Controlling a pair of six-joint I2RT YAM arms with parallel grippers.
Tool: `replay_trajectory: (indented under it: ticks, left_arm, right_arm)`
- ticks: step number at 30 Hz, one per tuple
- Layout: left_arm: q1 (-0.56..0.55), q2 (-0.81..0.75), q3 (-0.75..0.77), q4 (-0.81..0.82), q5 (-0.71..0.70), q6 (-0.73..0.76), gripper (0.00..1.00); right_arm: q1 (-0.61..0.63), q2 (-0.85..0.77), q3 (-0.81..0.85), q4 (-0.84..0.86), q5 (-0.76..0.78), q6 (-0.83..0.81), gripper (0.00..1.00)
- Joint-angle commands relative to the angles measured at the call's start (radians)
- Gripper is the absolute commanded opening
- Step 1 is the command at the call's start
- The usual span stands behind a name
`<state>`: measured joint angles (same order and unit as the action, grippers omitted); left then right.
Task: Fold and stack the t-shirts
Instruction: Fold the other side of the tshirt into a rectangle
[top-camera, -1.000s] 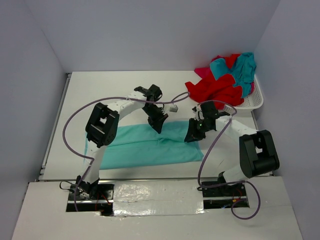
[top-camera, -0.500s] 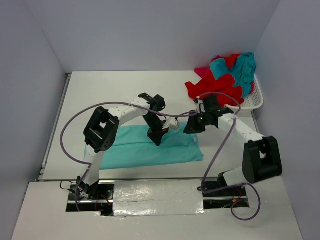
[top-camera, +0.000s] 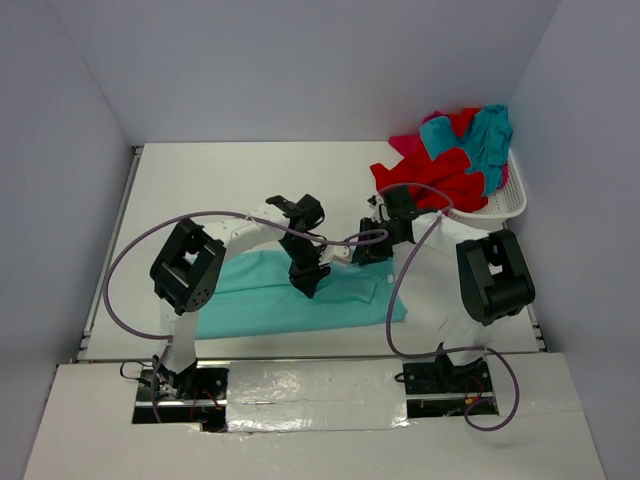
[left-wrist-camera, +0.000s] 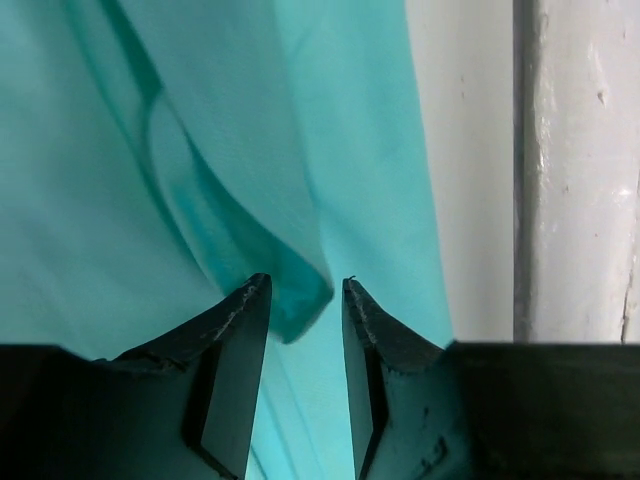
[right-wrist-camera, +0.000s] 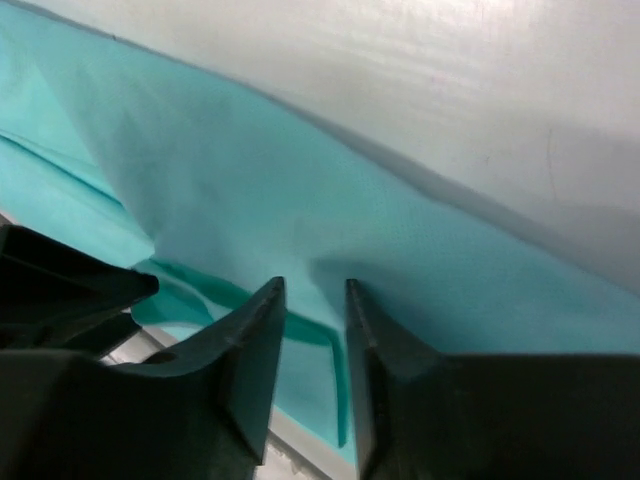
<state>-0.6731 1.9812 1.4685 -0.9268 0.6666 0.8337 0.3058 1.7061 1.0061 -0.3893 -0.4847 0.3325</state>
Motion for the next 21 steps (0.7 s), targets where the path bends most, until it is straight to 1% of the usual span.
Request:
replay_trajectory:
  ticks: [1, 2, 3, 4, 6, 9, 11, 14, 15, 16, 21]
  left_arm:
    - [-0.003, -0.047, 0.047, 0.045, 0.025, -0.047, 0.47]
    - [-0.003, -0.047, 0.050, 0.039, 0.024, -0.045, 0.47]
    - [-0.003, -0.045, 0.050, 0.037, 0.018, -0.045, 0.47]
    - [-0.003, -0.045, 0.041, 0.037, 0.008, -0.044, 0.47]
    - [-0.003, -0.042, 0.014, 0.054, -0.018, -0.050, 0.48]
    - [-0.003, -0.039, -0.007, 0.055, -0.021, -0.047, 0.51]
    - [-0.003, -0.036, -0.017, 0.057, -0.024, -0.039, 0.57]
    - [-0.002, -0.035, -0.014, 0.040, -0.035, -0.033, 0.58]
    - [-0.003, -0.036, -0.011, 0.036, -0.036, -0.033, 0.58]
    - [0.000, -0.036, -0.005, 0.028, -0.041, -0.031, 0.74]
    - [0.000, -0.033, -0.019, 0.054, -0.048, -0.057, 0.75]
  right_arm:
    - [0.009, -0.101, -0.078, 0.033, 0.003, -0.003, 0.41]
    - [0.009, -0.115, -0.090, 0.039, 0.000, 0.003, 0.45]
    - [0.009, -0.125, -0.099, 0.040, -0.006, 0.011, 0.52]
    - [0.009, -0.123, -0.109, 0.040, -0.009, 0.010, 0.54]
    - [0.019, -0.117, -0.115, 0.035, -0.009, 0.002, 0.54]
    - [0.035, -0.114, -0.118, 0.021, -0.018, -0.009, 0.52]
    - [0.042, -0.111, -0.113, 0.009, -0.018, -0.023, 0.52]
    - [0.046, -0.120, -0.109, -0.011, -0.006, -0.029, 0.45]
    - [0.047, -0.134, -0.110, -0.013, -0.009, -0.026, 0.44]
    - [0.049, -0.138, -0.115, -0.011, -0.011, -0.023, 0.45]
    - [0.056, -0.088, -0.118, -0.016, -0.020, -0.032, 0.54]
